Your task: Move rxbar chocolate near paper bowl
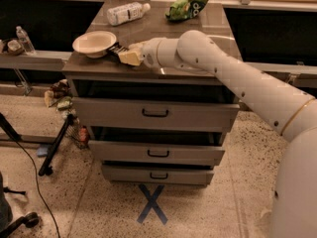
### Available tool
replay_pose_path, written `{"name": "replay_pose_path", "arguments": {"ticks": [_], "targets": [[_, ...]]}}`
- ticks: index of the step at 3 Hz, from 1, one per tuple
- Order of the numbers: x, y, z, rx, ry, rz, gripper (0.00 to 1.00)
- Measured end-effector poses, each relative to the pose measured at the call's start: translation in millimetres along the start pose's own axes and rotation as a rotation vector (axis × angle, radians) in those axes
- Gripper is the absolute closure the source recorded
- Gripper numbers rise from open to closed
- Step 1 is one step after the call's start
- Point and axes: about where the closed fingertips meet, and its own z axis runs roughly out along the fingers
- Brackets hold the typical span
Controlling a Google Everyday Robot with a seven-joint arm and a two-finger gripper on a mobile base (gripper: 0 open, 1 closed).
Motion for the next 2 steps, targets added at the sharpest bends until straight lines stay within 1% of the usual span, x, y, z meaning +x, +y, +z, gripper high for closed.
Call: {"name": "replay_pose_path", "arguments": {"ticks": [1, 2], "targets": [[-0.6, -0.8, 1.2, -0.001, 0.007, 0.005, 0.33], [-1.2, -6.0, -1.8, 0.013, 0.015, 0.028, 0.02]]}}
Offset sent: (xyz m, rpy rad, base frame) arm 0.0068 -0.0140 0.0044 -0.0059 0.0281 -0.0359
